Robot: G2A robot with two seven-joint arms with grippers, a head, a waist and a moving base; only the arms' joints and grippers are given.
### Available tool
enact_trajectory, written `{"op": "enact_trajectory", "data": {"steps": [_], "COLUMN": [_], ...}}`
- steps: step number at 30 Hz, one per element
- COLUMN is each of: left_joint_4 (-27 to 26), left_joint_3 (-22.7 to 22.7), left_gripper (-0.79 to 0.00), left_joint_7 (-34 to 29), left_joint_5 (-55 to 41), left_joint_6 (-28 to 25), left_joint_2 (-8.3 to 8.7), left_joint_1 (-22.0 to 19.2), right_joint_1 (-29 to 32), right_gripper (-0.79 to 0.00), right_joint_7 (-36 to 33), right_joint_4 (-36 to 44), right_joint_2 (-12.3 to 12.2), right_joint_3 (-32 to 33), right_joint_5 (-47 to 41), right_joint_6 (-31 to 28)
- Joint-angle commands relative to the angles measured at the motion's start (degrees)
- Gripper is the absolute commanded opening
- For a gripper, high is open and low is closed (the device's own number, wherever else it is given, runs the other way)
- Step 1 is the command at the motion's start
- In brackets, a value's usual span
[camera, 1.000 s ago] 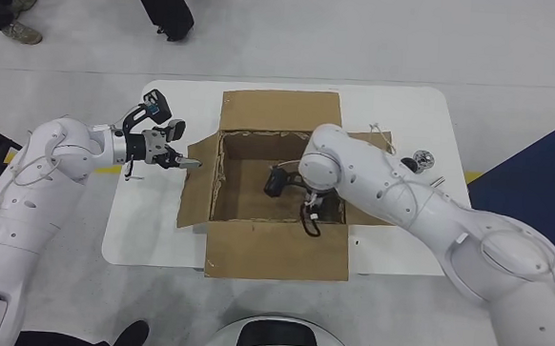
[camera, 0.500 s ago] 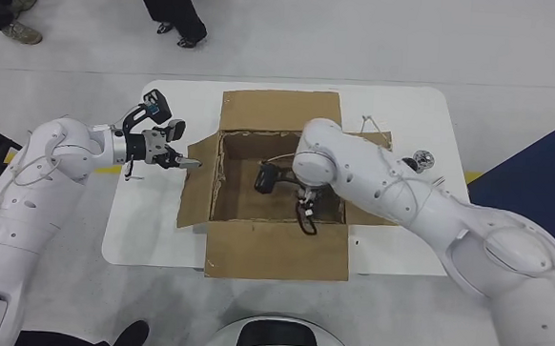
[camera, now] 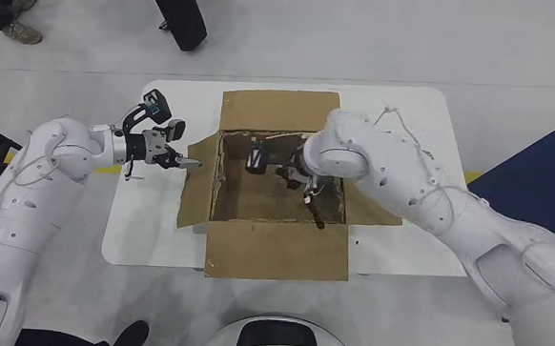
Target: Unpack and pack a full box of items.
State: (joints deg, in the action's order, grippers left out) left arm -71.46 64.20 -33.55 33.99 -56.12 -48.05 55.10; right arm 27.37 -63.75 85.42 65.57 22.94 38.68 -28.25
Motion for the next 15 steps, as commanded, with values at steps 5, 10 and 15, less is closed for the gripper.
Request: {"op": "enact_trajectory", "data": {"steps": [5, 10, 15], "left_joint_4": [0.00, 0.00, 0.00], "left_joint_3": [0.00, 0.00, 0.00], "left_gripper": [0.000, 0.000, 0.000], "left_joint_7": [0.00, 0.00, 0.00], "left_joint_5": [0.00, 0.00, 0.00], "left_joint_6": [0.00, 0.00, 0.00], "left_joint_2": [0.00, 0.00, 0.00], "left_joint_1": [0.00, 0.00, 0.00], "right_joint_1": [8.01, 18.26, 21.69], "right_gripper": [-0.785, -0.785, -0.785], "right_joint_7": [5.32, 10.38, 11.92], "right_joint_4": [12.32, 21.28, 22.34], "right_joint_2": [-6.02, -11.10, -12.72], "right_joint_3": [10.30, 21.41, 25.37], "right_joint_5": [6.99, 12.36, 11.43], "right_joint_6": [-0.77, -4.62, -10.14]}}
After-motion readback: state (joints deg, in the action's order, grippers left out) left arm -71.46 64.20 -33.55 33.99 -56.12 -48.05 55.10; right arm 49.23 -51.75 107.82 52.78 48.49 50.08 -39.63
